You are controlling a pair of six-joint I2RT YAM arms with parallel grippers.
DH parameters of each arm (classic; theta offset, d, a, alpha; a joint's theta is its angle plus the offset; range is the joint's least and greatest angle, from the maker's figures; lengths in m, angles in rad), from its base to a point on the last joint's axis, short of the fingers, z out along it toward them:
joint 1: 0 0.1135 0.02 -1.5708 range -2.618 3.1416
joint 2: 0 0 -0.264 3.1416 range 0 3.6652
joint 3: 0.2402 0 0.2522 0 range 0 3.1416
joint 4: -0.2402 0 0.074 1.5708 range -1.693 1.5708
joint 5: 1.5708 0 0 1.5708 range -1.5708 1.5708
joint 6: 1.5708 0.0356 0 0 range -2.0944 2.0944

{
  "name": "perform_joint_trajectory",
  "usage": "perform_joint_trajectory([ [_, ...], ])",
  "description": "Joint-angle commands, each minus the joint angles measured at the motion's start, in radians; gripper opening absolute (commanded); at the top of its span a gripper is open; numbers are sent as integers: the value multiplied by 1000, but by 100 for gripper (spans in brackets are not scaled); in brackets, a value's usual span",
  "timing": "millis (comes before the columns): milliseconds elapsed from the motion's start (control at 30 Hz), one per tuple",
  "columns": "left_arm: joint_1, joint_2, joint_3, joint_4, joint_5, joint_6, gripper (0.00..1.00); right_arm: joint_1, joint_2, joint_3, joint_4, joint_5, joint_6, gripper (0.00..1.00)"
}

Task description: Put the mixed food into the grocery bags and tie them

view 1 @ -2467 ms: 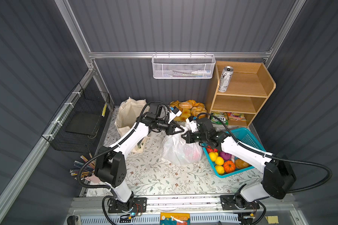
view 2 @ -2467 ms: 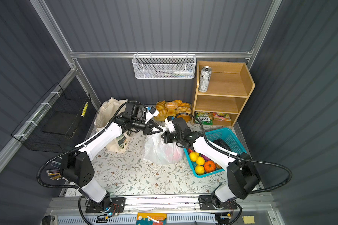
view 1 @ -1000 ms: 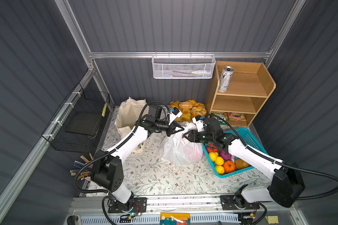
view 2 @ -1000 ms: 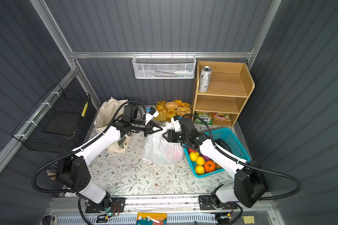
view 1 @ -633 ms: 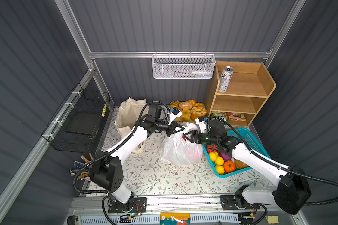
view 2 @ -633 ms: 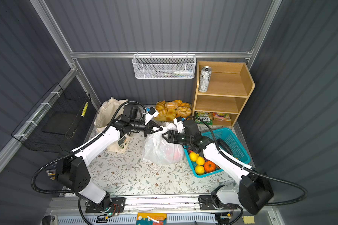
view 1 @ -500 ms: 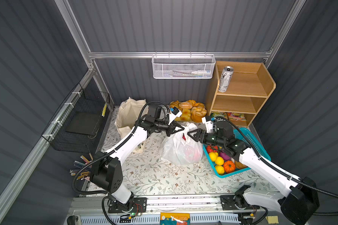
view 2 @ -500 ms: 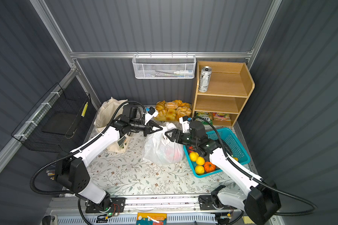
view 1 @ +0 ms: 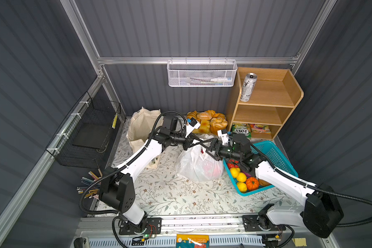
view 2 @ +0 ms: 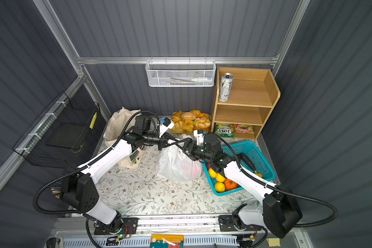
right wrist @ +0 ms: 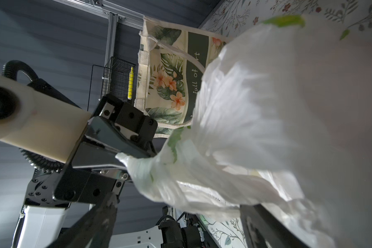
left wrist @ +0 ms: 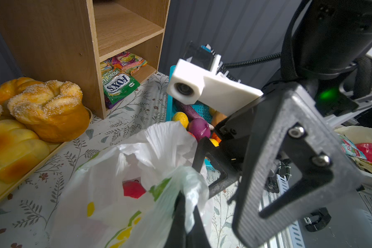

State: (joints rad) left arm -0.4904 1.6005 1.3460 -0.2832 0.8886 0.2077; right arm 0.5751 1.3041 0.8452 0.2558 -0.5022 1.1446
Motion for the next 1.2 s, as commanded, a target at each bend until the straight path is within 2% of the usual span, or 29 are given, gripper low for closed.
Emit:
perform_joint_trajectory([
  [0, -5, -44, -15, 7, 1, 21, 0, 1, 31, 53, 71, 17, 23, 90],
  [267, -5, -52, -33, 19, 20, 22, 0, 2, 84, 120, 118, 40, 24, 90],
  [767, -7, -50, -61, 1, 65, 65, 0, 4, 222, 244, 176, -11, 25, 88],
  [967, -7, -67, -70, 39, 42, 37, 0, -4, 184, 215, 166, -45, 23, 89],
  [1167, -5, -81, -85, 83, -14, 14, 0, -41, 71, 80, 123, -27, 23, 88],
])
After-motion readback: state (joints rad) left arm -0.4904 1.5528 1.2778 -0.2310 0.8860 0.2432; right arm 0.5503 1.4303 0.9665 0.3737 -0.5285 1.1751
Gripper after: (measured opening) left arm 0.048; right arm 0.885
